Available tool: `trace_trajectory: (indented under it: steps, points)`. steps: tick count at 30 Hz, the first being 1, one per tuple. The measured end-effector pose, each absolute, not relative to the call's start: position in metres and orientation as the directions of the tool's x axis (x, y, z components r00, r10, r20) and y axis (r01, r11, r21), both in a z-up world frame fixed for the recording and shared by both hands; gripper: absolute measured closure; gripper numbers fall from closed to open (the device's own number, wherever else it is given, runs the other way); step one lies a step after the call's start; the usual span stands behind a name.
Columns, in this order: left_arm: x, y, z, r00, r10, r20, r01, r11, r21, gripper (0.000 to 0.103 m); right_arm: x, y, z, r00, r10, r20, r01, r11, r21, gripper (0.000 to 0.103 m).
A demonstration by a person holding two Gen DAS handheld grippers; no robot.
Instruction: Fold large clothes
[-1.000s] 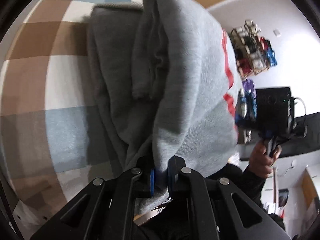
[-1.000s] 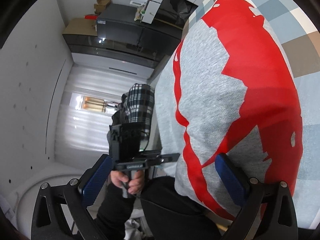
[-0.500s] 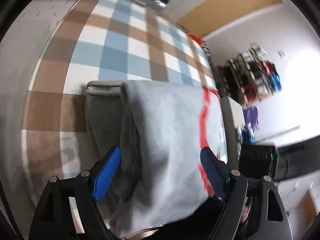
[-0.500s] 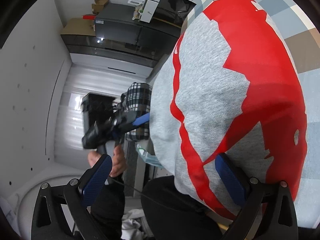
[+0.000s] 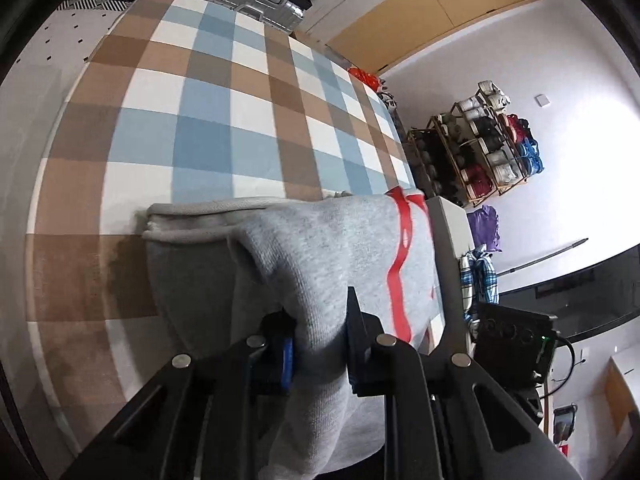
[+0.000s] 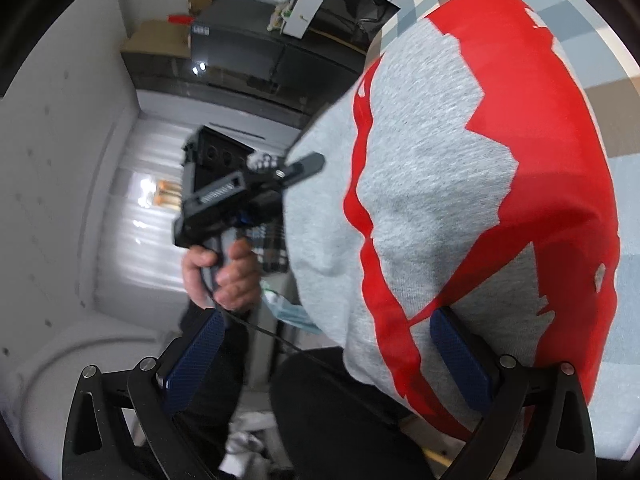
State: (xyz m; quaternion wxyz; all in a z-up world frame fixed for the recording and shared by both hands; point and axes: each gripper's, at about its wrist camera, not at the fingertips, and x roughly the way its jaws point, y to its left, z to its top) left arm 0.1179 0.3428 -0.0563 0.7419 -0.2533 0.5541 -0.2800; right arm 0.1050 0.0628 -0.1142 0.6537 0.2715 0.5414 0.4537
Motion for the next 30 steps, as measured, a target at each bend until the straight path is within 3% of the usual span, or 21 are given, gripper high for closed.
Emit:
trace_trajectory:
  steps: [9,11,18,20,22,25,28,29,30]
  points:
    - [0.126,0.363,-0.088,0.225,-0.759,-0.612,0.102,0.643,-0.760,0.089,0.104,0.105,-0.108,-0.011,0.746,-0.666,-0.392,0.609,0.689,0.000]
    - [0.124,0.366,-0.085,0.229,-0.760,-0.608,0.101,0.639,-0.762,0.083,0.110,0.109,-0.109,-0.052,0.725,-0.687,-0.390,0.619,0.682,0.000]
    - [0.079,0.376,-0.027,0.366,-0.671,-0.644,0.179,0.730,-0.659,0.082,0.131,0.108,-0.110,-0.141,0.699,-0.702,-0.300,0.645,0.703,0.000]
    - [0.052,0.367,-0.009,0.382,-0.712,-0.588,0.271,0.695,-0.665,0.074,0.132,0.106,-0.110,-0.135,0.701,-0.701,-0.289,0.649,0.704,0.000]
    - [0.032,0.356,-0.005,0.392,-0.731,-0.559,0.323,0.678,-0.660,0.045,0.130,0.105,-0.109,-0.125,0.698,-0.705,-0.286,0.655,0.699,0.000]
    - [0.020,0.334,-0.036,0.334,-0.735,-0.591,0.328,0.678,-0.658,0.045,0.127,0.104,-0.104,-0.101,0.686,-0.721,-0.281,0.675,0.682,0.000]
    - [0.024,0.330,-0.078,0.277,-0.716,-0.641,0.231,0.697,-0.678,0.046,0.124,0.110,-0.096,-0.079,0.684,-0.726,-0.268,0.686,0.676,0.000]
    - [0.025,0.331,-0.094,0.242,-0.716,-0.655,0.186,0.696,-0.693,0.047,0.123,0.106,-0.091,-0.076,0.691,-0.719,-0.253,0.684,0.684,0.000]
    - [0.027,0.332,-0.099,0.225,-0.708,-0.669,0.163,0.704,-0.691,0.056,0.123,0.104,-0.085,-0.077,0.697,-0.713,-0.242,0.680,0.692,0.000]
